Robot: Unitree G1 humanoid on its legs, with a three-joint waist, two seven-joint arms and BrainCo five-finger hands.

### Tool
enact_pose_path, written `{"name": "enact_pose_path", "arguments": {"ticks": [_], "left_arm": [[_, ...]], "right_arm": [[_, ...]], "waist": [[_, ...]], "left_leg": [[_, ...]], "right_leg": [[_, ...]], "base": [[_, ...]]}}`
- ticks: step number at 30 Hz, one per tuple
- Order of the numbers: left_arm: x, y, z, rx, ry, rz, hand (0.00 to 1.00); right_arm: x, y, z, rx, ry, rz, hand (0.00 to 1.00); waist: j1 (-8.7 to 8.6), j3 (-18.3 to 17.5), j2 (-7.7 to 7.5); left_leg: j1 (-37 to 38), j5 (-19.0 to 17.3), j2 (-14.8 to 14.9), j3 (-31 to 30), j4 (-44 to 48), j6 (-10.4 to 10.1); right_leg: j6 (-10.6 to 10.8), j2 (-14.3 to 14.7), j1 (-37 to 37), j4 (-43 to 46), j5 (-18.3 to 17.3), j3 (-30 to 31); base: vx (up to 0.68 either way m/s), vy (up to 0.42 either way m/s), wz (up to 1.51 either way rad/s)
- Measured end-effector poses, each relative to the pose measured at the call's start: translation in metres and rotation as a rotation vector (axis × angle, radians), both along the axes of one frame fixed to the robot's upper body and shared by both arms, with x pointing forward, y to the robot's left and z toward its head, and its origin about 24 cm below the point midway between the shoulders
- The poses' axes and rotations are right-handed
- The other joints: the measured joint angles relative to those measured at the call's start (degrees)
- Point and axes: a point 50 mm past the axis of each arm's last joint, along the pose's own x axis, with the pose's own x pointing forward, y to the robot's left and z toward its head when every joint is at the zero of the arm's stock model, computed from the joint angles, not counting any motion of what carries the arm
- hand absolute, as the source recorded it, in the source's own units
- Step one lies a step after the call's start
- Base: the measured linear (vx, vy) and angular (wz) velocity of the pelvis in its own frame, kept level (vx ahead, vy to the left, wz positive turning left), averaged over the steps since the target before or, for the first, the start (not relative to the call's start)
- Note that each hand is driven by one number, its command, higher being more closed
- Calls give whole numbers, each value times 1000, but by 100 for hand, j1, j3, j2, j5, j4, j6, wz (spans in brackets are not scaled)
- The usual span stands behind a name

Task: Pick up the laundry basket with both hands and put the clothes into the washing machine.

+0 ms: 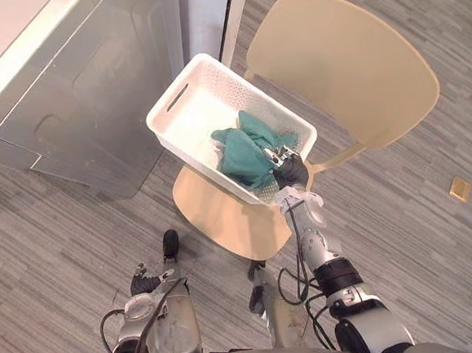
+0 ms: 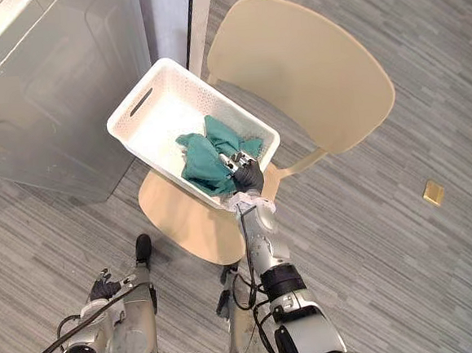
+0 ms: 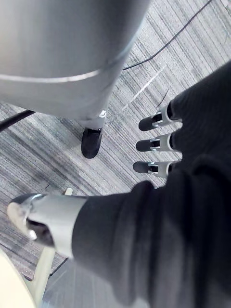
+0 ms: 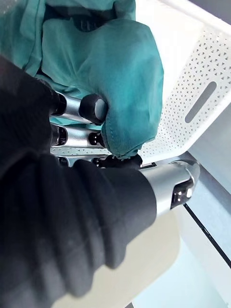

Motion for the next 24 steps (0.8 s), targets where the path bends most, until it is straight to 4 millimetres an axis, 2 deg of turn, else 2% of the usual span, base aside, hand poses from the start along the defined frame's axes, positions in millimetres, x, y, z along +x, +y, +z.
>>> {"name": "enact_pose_path", "arguments": {"ticks": [2, 5, 11, 15, 20, 21, 24], "left_arm": [[-6, 3, -3, 4, 23, 15, 0], [-10, 7, -5, 6, 46, 30, 0], [-37, 7, -17, -10, 127, 64, 0], [-41, 2, -18, -11, 126, 38, 0], [-16, -23, 14, -23, -97, -85, 0], [-5, -31, 30, -41, -193, -106, 0], [12, -40, 59, -65, -349, -111, 0]], "right_arm": [[-6, 5, -5, 67, 12, 14, 100], [-10, 12, -1, 156, -11, 24, 100], [-18, 25, 5, 206, -49, 70, 100], [-20, 27, 2, 214, -38, 74, 100], [-20, 27, 1, 219, -33, 68, 100], [-20, 26, 1, 219, -24, 60, 100], [-21, 28, 3, 232, -19, 49, 100]], "waist": [[-2, -170, -93], [-8, -257, -136], [-21, -827, -130], [2, -1121, -99], [31, -1388, 64], [50, -1470, 131], [31, -1610, 252]], "left_leg": [[50, -31, -5, 31, 0, -6], [202, -106, -20, 49, 0, -39], [473, -230, -40, 70, -25, -38], [582, -289, -46, 61, -31, -42], [662, -316, -47, -87, -31, -25], [692, -314, -44, -103, -3, -24], [740, -309, -49, -102, -1, -23]], "right_leg": [[39, -3, 36, -19, -35, 18], [43, -7, 235, -114, -38, 12], [36, -11, 556, -252, -107, 10], [47, -11, 703, -299, -146, -16], [63, -14, 855, -286, -184, -146], [67, -9, 901, -283, -192, -167], [66, -14, 965, -262, -198, -237]], "base": [[14, -12, -2], [7, -7, 1], [43, -15, -1], [48, -8, 3], [38, -2, 11], [35, -1, 10], [32, 3, 8]]}}
